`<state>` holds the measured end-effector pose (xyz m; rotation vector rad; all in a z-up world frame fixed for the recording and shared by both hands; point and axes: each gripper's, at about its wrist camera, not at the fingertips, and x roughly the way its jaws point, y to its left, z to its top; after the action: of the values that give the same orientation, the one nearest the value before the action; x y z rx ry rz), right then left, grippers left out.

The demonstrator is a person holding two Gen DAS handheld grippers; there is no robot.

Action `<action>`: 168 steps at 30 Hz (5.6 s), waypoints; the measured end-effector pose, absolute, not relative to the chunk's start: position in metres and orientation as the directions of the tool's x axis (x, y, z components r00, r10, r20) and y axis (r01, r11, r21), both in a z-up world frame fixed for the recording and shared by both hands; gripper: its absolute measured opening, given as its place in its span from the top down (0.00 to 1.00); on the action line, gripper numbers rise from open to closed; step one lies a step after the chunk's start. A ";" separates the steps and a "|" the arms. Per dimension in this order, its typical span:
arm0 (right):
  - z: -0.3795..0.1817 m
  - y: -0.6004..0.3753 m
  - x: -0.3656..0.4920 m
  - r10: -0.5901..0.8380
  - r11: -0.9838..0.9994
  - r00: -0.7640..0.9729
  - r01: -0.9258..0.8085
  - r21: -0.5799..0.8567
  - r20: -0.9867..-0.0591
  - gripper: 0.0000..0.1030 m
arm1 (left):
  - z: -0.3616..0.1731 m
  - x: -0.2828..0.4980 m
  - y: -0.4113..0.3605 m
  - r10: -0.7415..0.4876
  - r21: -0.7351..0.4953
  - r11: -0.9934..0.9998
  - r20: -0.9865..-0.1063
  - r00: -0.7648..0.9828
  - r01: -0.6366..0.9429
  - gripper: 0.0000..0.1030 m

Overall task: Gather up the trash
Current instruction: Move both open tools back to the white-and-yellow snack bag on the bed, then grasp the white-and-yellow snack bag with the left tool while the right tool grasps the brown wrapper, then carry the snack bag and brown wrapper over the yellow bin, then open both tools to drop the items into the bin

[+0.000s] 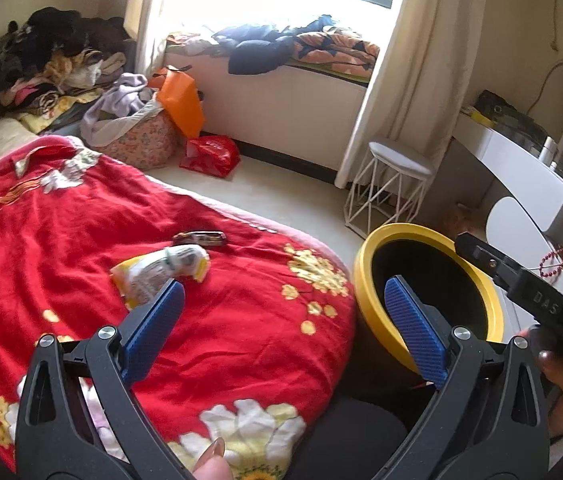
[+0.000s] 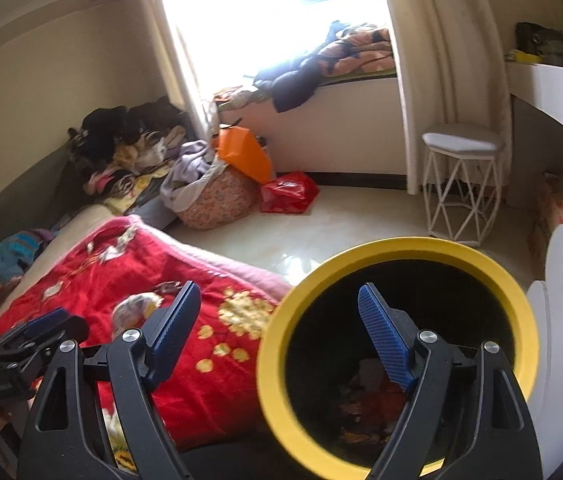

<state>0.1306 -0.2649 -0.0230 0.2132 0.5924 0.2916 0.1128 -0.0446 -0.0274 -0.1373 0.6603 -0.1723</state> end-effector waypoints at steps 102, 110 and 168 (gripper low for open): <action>-0.041 -0.205 0.170 0.526 0.844 0.657 -0.326 0.426 -0.540 0.84 | -0.075 0.149 0.011 -0.311 -0.232 0.951 -0.713 0.629 0.206 0.61; -0.027 -0.239 0.152 0.494 0.856 0.704 -0.291 0.427 -0.510 0.84 | -0.052 0.139 -0.022 -0.342 -0.232 0.939 -0.686 0.642 0.253 0.61; -0.068 -0.398 0.137 0.119 0.906 0.790 0.161 0.391 -0.601 0.54 | -0.080 0.169 -0.211 -0.421 -0.137 0.860 -0.734 0.533 0.492 0.28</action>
<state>0.1370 -0.3980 -0.0679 0.4444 0.6651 -0.0231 0.1689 -0.2105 -0.0799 0.0901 0.8495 -0.5450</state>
